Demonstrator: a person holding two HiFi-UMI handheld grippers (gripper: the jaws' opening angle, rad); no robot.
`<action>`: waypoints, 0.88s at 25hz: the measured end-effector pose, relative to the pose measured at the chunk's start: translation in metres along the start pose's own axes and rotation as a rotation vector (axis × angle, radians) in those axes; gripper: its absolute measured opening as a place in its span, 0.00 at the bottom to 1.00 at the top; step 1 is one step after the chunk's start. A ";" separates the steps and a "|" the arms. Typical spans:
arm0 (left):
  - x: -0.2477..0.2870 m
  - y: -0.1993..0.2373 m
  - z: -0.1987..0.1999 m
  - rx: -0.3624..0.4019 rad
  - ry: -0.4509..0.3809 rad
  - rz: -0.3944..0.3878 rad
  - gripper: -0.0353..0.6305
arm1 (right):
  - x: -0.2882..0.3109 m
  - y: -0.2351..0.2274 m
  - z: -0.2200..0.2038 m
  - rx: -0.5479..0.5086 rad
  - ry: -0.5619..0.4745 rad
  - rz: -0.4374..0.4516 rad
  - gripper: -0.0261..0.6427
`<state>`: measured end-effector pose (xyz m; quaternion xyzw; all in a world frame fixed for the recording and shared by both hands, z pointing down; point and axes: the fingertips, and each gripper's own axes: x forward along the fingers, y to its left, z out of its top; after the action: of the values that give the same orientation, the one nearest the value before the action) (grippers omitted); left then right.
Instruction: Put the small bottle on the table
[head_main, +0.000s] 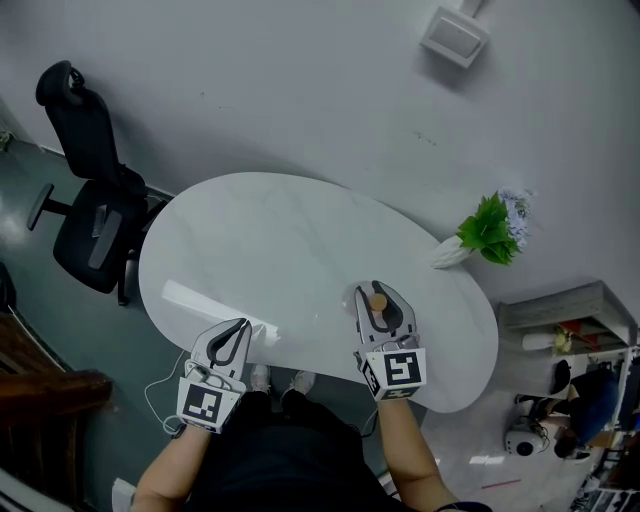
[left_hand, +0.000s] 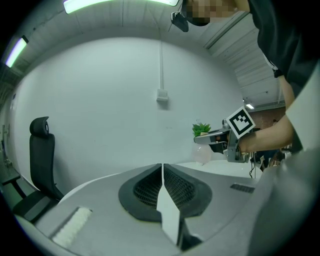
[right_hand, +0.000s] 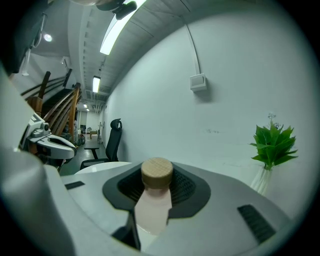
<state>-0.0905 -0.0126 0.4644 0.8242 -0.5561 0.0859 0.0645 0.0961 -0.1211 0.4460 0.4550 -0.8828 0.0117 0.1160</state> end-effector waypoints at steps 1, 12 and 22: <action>-0.001 0.000 0.000 -0.001 0.002 0.003 0.07 | 0.004 -0.001 -0.001 -0.003 0.002 0.002 0.20; -0.010 -0.003 -0.004 -0.009 0.029 0.030 0.07 | 0.047 -0.005 -0.031 -0.031 0.029 0.029 0.20; -0.014 0.000 -0.008 0.002 0.057 0.051 0.07 | 0.079 -0.012 -0.056 -0.024 0.050 0.027 0.20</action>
<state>-0.0959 0.0015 0.4689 0.8069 -0.5749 0.1114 0.0771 0.0726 -0.1842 0.5160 0.4413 -0.8858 0.0141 0.1431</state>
